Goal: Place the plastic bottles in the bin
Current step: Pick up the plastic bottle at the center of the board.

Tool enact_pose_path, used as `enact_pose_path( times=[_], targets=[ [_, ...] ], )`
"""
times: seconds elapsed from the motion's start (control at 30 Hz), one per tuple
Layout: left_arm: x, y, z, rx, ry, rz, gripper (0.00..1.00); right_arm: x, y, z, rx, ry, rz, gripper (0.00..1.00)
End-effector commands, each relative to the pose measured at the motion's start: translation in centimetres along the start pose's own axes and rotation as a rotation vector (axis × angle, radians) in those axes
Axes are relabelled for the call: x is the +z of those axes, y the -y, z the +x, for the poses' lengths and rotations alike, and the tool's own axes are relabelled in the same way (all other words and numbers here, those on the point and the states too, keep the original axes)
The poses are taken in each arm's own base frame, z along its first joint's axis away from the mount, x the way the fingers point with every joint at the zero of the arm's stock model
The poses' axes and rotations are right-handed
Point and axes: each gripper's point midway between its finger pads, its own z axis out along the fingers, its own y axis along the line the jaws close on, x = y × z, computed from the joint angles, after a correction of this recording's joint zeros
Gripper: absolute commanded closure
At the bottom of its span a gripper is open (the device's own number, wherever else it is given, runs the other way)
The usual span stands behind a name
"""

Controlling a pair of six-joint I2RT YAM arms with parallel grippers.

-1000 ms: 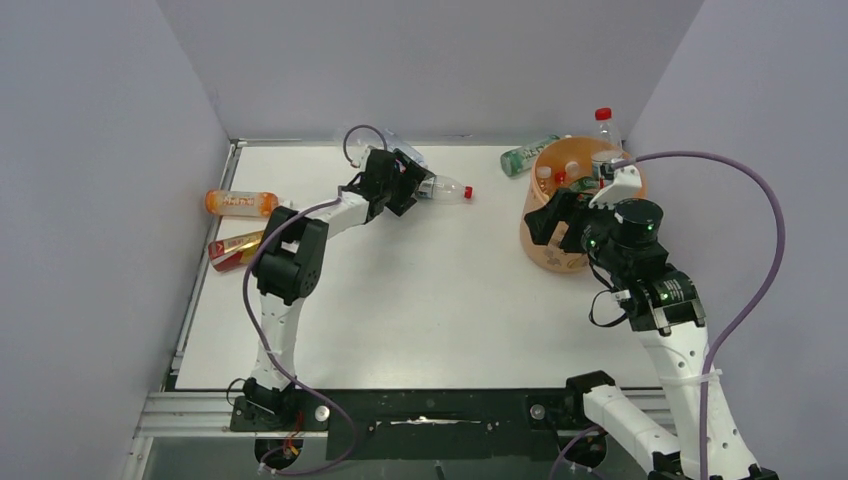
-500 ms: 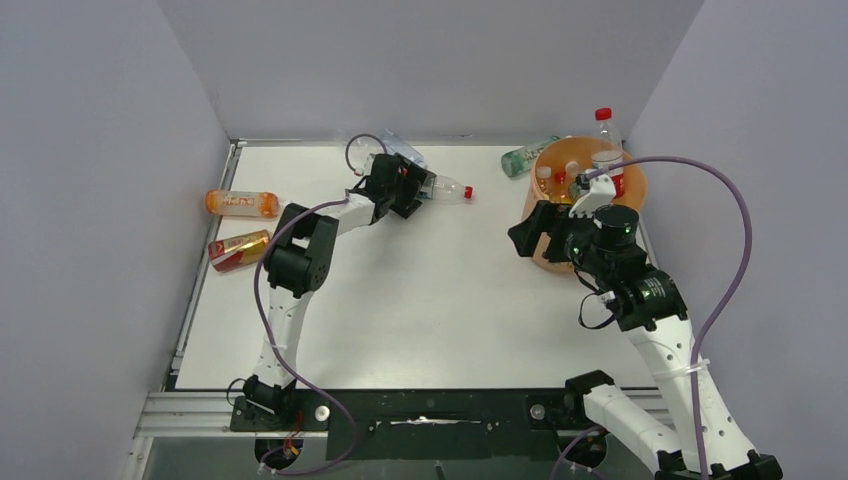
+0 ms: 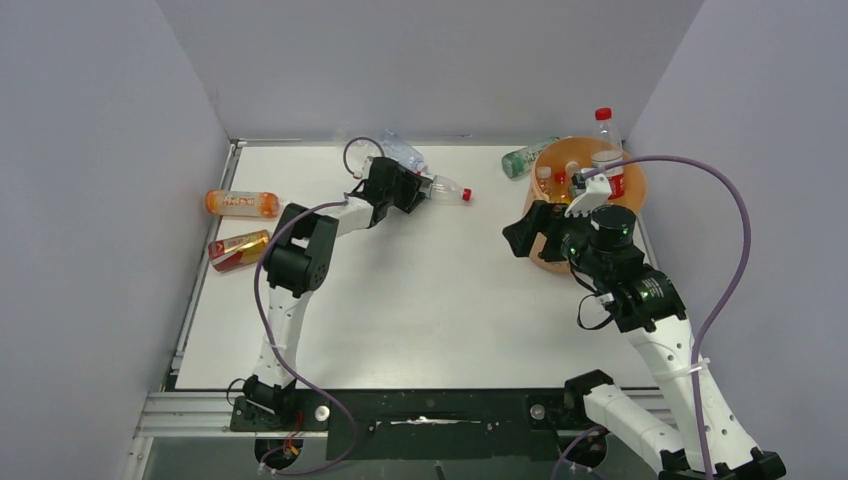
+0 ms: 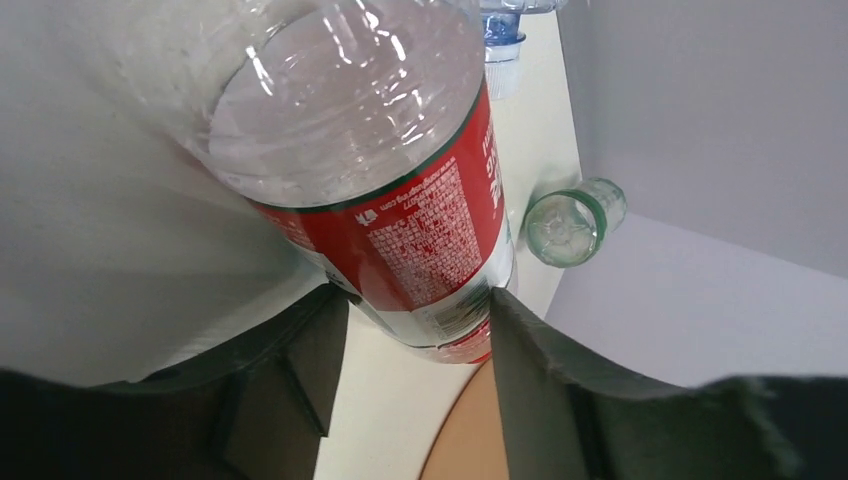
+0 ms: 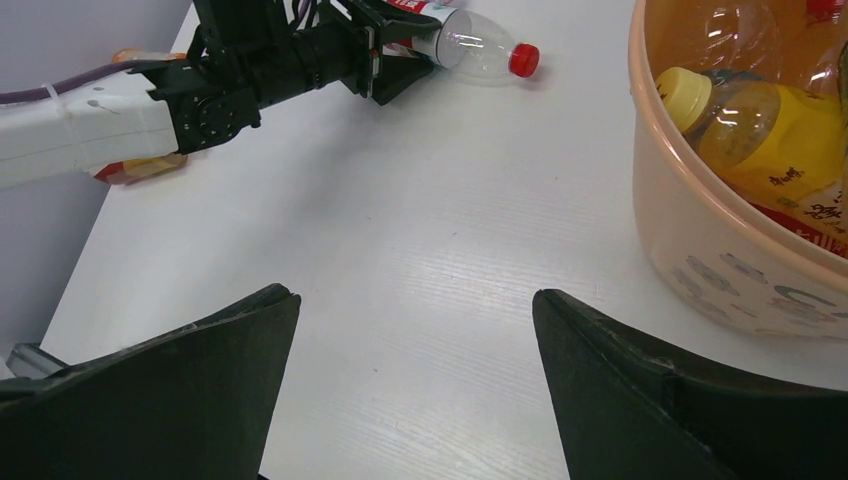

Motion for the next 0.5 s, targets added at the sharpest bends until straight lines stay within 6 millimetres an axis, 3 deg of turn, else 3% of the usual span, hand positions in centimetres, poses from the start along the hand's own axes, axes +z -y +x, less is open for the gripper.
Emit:
enact_pose_path(
  times=[0.0, 0.17, 0.47],
  targets=[
    [0.5, -2.7, -1.0, -0.007, 0.031, -0.042, 0.55, -0.1, -1.0, -1.4, -0.002, 0.06, -0.032, 0.09],
    [-1.5, -2.9, -1.0, -0.011, 0.039, -0.024, 0.66, 0.4, -1.5, -1.0, -0.005, 0.047, -0.039, 0.1],
    [-7.7, -4.3, -0.9, 0.004, 0.07, -0.004, 0.69, 2.6, -3.6, 0.5, -0.04, -0.002, -0.052, 0.1]
  ],
)
